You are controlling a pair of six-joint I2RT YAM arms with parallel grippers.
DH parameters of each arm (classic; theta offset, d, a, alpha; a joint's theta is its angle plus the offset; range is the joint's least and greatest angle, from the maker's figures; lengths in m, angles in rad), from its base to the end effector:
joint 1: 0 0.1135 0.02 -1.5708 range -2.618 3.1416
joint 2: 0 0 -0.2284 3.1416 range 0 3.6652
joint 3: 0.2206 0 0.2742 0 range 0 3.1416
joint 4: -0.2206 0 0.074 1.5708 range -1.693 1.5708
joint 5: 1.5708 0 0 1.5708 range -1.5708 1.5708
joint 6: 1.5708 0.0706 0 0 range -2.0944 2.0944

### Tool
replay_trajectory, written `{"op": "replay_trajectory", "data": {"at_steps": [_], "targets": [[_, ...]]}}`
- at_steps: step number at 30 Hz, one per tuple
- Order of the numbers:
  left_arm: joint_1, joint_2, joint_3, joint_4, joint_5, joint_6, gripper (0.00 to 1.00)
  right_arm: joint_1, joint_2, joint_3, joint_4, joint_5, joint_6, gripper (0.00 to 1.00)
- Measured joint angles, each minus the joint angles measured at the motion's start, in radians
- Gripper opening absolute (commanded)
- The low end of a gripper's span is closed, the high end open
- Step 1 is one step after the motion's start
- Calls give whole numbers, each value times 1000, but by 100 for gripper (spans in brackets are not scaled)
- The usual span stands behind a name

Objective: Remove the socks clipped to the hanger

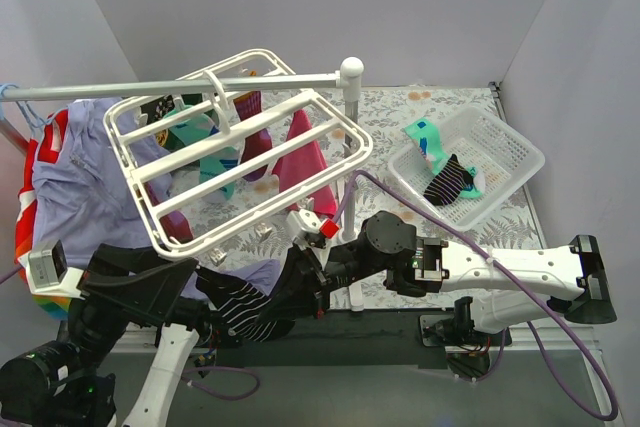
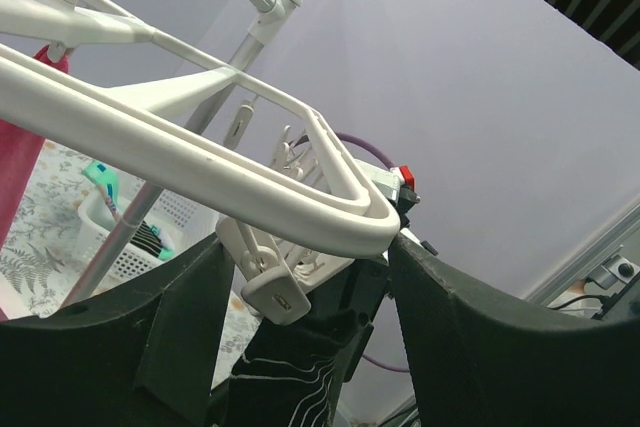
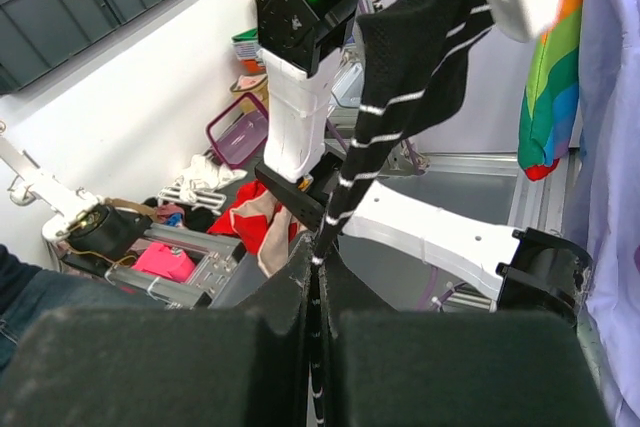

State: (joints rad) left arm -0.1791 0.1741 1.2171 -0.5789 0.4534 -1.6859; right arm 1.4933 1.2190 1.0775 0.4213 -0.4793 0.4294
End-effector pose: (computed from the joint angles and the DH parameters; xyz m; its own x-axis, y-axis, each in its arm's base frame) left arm -0.0046 -0.0306 0.4760 -0.5925 -0.8003 -0.0921 0.3749 -0.1728 -0.9108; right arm -0.0057 0.3475 0.3873 -0.3632 0.0950 -0.9269 -0.8444 -0.4539 0.2843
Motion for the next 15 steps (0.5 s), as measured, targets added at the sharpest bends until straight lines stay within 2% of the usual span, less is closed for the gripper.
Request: {"op": "replay_trajectory", "data": {"at_steps": [2,6,9,10,15], "targets": [[0,-9,-19,13,-3,-6,60,0,0,0,-2,-3,1,1],[0,-16,-36,29,-8,-18,49,0,0,0,-3,-10,1,1],[0,-16,-37,37,-10,-28,10,0,0,0,-5,-19,1,1],[-1,-16,-36,32,-20,-20,0,0,0,0,-8,-25,2,1],[0,15,-3,-28,-69,-16,0,0,0,-1,-23,-29,1,1]]}}
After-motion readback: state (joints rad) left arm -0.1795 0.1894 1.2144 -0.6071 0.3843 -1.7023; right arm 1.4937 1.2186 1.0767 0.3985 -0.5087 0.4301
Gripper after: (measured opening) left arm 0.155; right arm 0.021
